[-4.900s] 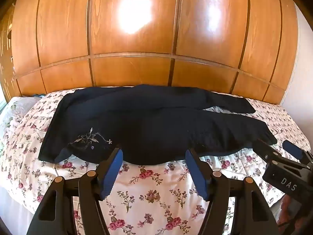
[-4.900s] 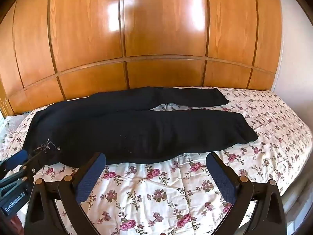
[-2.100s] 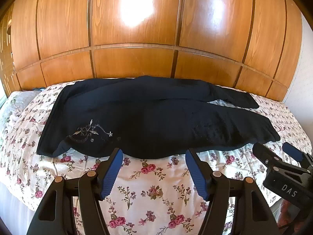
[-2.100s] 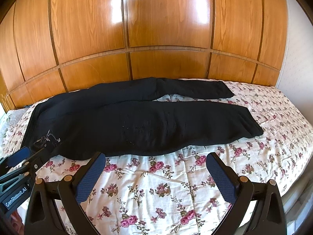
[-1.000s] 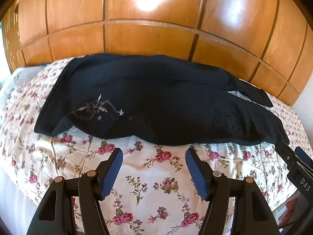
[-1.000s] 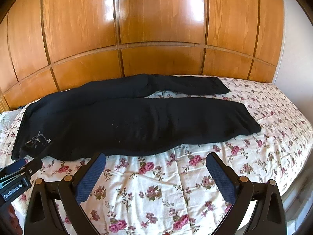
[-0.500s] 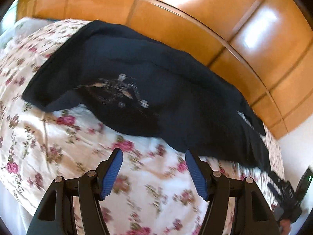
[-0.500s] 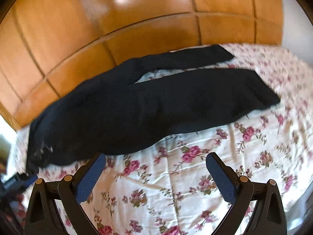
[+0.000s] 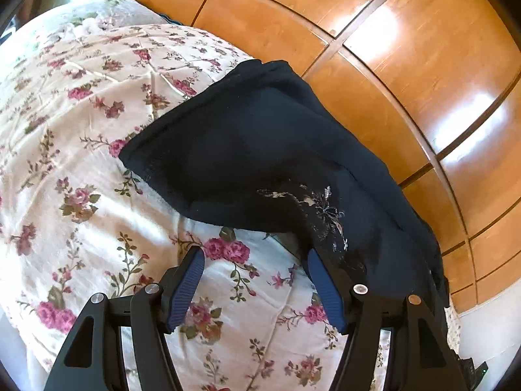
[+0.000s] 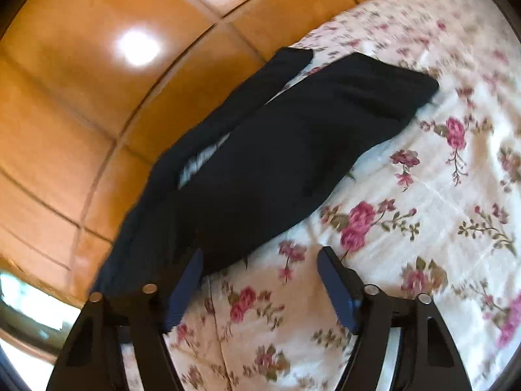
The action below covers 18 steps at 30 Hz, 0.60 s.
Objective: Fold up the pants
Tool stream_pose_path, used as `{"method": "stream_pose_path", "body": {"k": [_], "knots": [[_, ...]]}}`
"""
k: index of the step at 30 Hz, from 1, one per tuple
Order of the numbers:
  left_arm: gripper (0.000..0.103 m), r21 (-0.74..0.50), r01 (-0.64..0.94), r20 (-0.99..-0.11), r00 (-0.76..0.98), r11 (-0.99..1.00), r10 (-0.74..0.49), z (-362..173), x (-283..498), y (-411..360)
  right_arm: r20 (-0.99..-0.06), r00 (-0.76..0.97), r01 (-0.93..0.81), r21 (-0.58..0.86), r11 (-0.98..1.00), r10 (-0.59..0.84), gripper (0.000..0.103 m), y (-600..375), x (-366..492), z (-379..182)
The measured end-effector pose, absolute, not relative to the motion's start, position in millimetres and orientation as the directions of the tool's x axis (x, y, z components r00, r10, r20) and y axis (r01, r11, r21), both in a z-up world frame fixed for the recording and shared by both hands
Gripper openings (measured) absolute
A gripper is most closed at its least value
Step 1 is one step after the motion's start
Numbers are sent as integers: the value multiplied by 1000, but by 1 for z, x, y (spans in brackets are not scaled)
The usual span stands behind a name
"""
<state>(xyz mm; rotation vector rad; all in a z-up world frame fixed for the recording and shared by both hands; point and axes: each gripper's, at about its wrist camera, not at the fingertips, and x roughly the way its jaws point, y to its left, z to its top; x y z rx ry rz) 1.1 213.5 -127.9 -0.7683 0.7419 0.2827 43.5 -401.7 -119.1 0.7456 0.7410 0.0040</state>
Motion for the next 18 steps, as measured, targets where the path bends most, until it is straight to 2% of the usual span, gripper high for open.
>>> {"method": "stream_pose_path", "body": {"k": [3,7,10,13,15,18], "knots": [[68,-516,-462,-676,737,721,-11,-131,2,207,-576,772,239,656,716,269,70,-411,50,-121],[81,-567,-402,-614,788,719,-43,-136,2,208,-565,787,239,648,723,246,63,-416,62,-123],[82,-554,-386,-618,784,738,-53,-135,1,205,-555,798,227,640,734,237,62,-416,72,-123],[82,-561,-384,-614,787,734,-58,-136,-1,205,-547,806,216,627,748,225,53,-418,76,-126],[81,-548,-385,-629,775,743,-62,-134,3,204,-550,808,221,616,756,211,40,-420,78,-129],[79,-597,-383,-607,790,705,-85,-136,13,215,-533,819,215,627,749,211,27,-426,79,-134]]}}
